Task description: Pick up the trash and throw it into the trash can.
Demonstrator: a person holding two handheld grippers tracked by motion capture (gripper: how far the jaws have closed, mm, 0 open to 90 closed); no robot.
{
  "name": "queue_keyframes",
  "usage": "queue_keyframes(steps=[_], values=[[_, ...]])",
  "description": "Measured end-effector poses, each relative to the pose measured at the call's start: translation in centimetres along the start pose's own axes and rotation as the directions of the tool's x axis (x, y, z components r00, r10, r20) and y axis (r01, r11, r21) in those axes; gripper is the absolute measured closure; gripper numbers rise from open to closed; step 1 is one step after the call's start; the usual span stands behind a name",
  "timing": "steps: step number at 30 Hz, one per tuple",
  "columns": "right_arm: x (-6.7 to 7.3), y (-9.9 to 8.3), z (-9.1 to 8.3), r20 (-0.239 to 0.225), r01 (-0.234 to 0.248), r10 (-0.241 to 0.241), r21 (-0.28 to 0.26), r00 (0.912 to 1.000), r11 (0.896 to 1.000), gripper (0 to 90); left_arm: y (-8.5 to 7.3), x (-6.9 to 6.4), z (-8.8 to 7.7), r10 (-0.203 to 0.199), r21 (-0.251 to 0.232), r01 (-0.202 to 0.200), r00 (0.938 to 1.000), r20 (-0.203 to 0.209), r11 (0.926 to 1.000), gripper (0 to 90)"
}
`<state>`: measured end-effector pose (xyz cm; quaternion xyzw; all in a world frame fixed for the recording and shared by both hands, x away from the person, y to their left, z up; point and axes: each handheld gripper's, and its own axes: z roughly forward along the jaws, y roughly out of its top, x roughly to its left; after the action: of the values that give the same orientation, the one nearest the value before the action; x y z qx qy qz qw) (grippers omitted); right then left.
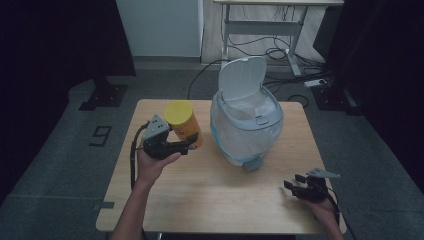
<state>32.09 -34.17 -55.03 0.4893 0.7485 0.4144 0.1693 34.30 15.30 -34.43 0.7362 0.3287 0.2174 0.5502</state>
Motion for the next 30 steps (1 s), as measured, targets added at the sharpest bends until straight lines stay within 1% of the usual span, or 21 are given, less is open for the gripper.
queue_keyframes(steps=[2, 10, 14, 18, 30], values=[[0.0, 0.0, 0.0, 0.000, -0.002, 0.002, -0.001, 1.0000, 1.000, 35.2, 0.2, 0.0, 0.0, -0.002, -0.002, 0.002, 1.0000, 0.004, 1.0000, 24.5], [0.0, -0.1, 0.0, 0.003, -0.001, 0.001, 0.004, 1.0000, 1.000, 35.1, 1.1, -0.3, 0.2, 0.014, -0.005, -0.014, 0.9999, 0.008, 0.9999, 24.5], [-0.1, -0.1, 0.0, 0.004, -0.002, 0.001, 0.004, 1.0000, 1.000, 35.2, 1.5, -0.4, 0.5, 0.014, -0.008, -0.013, 0.9998, 0.014, 0.9999, 24.5], [-0.1, -0.1, 0.0, 0.004, -0.002, 0.002, 0.005, 1.0000, 1.000, 35.2, 1.8, -0.5, 0.8, 0.021, -0.004, -0.021, 0.9996, 0.018, 0.9998, 24.5], [-0.2, -0.1, 0.0, 0.007, -0.006, 0.006, 0.008, 1.0000, 1.000, 35.2, 2.8, -0.7, 1.5, 0.018, -0.010, -0.018, 0.9993, 0.032, 0.9998, 24.5]])
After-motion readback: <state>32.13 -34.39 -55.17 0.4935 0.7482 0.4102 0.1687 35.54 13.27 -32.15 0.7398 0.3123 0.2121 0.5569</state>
